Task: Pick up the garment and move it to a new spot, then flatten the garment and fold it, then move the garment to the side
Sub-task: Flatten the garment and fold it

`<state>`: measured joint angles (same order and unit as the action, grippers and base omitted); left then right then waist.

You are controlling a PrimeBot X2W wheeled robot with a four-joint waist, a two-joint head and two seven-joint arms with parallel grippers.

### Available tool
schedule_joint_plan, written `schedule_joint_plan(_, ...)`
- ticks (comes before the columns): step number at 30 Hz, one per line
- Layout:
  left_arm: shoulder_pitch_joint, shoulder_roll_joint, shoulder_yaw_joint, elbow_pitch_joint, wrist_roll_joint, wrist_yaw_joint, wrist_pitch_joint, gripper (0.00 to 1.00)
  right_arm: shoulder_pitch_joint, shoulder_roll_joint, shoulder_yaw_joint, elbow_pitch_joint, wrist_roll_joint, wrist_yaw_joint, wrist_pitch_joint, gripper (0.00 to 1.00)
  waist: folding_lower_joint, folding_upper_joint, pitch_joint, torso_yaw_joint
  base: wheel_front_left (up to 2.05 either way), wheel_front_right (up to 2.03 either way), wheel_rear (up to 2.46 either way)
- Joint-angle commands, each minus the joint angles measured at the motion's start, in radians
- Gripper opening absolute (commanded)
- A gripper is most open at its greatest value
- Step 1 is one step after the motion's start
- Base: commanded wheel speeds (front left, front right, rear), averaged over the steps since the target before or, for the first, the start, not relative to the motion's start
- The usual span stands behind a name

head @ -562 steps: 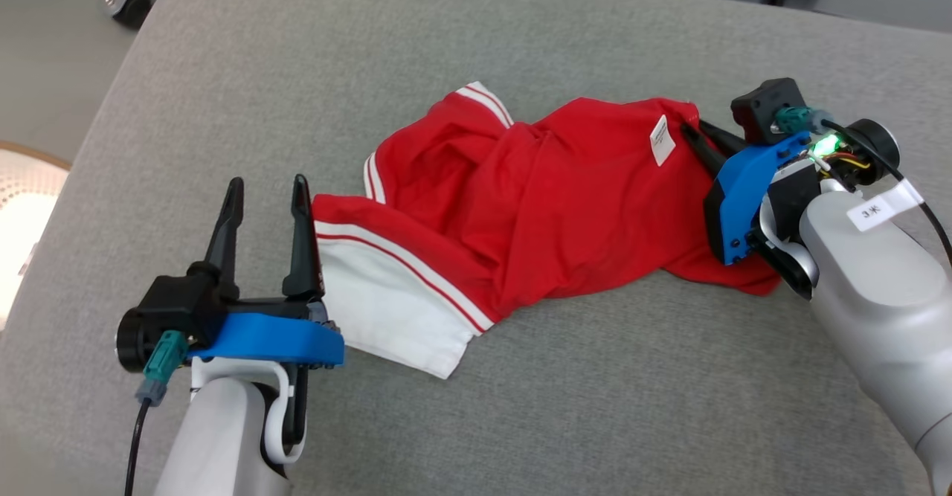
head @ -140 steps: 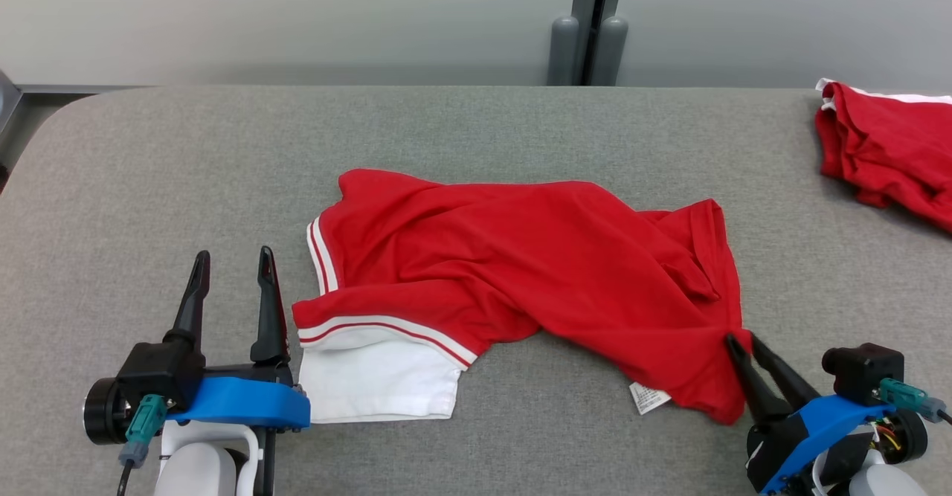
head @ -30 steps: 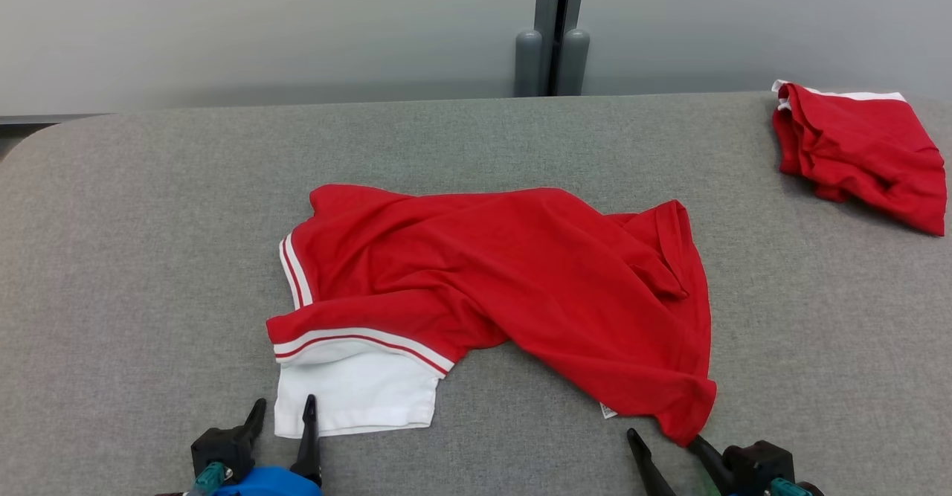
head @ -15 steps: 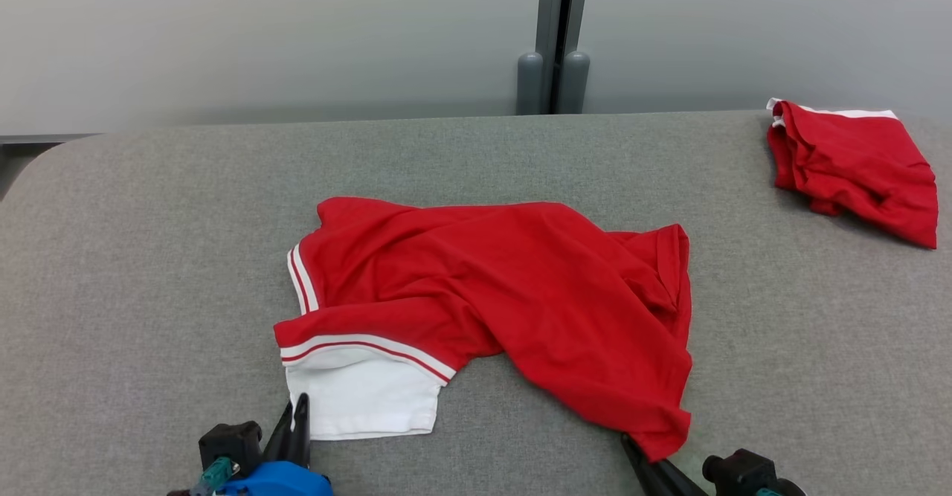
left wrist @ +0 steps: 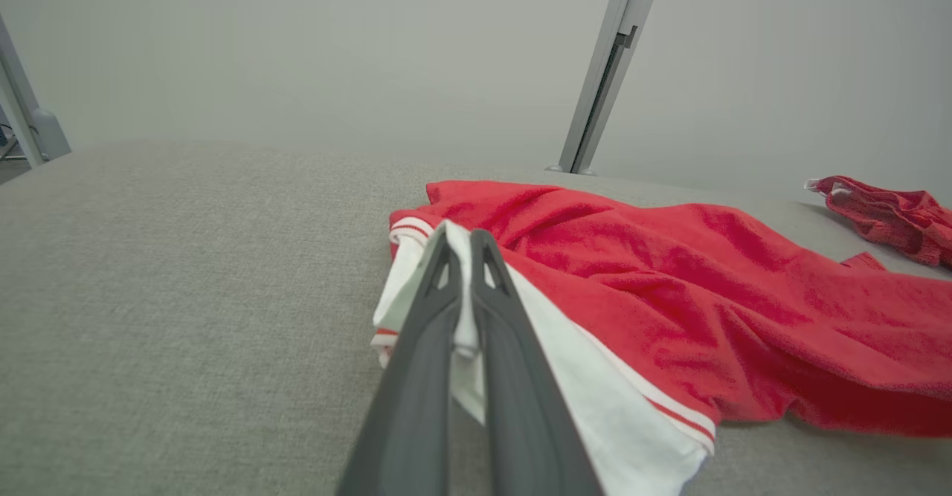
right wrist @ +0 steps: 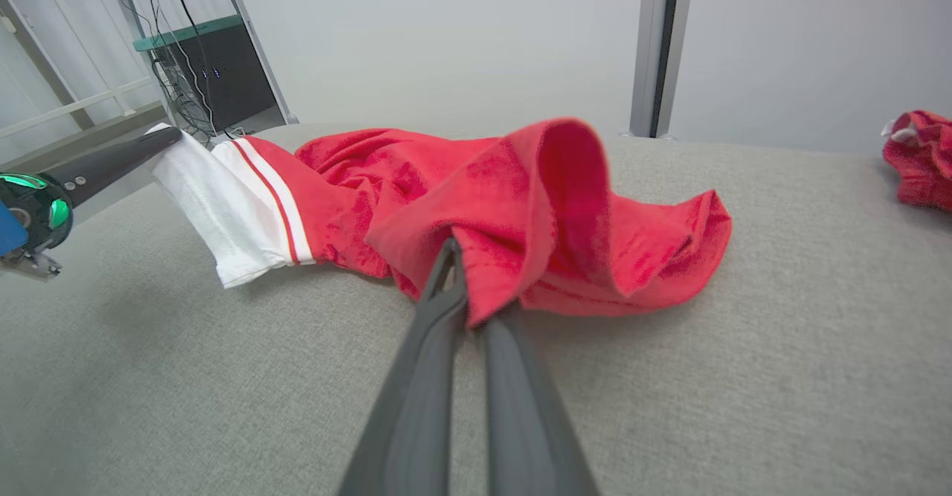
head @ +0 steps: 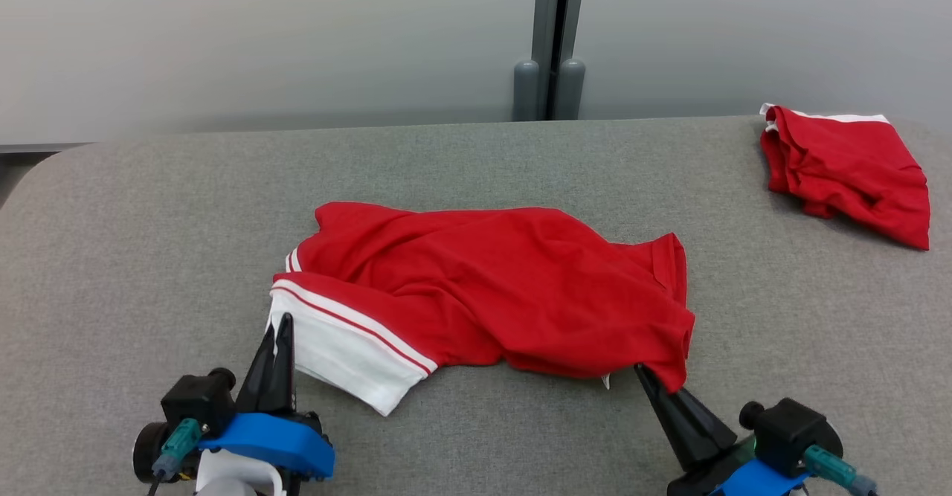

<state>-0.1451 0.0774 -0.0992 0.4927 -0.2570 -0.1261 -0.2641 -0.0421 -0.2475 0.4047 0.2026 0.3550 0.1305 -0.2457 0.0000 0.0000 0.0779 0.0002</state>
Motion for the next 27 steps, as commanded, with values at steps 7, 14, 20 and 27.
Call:
schedule_joint_plan(7, -0.124, 0.037, -0.014, -0.131, -0.056, -0.005, 0.013, 0.0, -0.136, -0.053, -0.019, -0.106, 0.028, 0.001, 0.047, 0.0, 0.0, 0.0, 0.04, -0.016, 0.0, 0.0, 0.0)
schedule_joint_plan(14, -0.366, 0.108, -0.038, -0.196, -0.088, -0.005, 0.09, 0.0, -0.373, -0.071, -0.031, -0.115, 0.066, 0.001, 0.068, 0.0, 0.0, 0.0, 0.141, -0.029, 0.0, 0.0, 0.0)
schedule_joint_plan(20, -0.776, 0.195, -0.062, -0.181, -0.107, -0.005, 0.164, 0.0, -0.767, -0.078, -0.048, -0.01, 0.115, 0.001, 0.092, 0.0, 0.0, 0.0, 0.325, -0.043, 0.0, 0.0, 0.0)
schedule_joint_plan(27, -1.141, 0.224, -0.079, -0.09, -0.098, -0.005, 0.175, 0.0, -1.099, -0.091, -0.06, 0.128, 0.162, 0.001, 0.109, 0.0, 0.0, 0.0, 0.444, -0.044, 0.0, 0.0, 0.0)
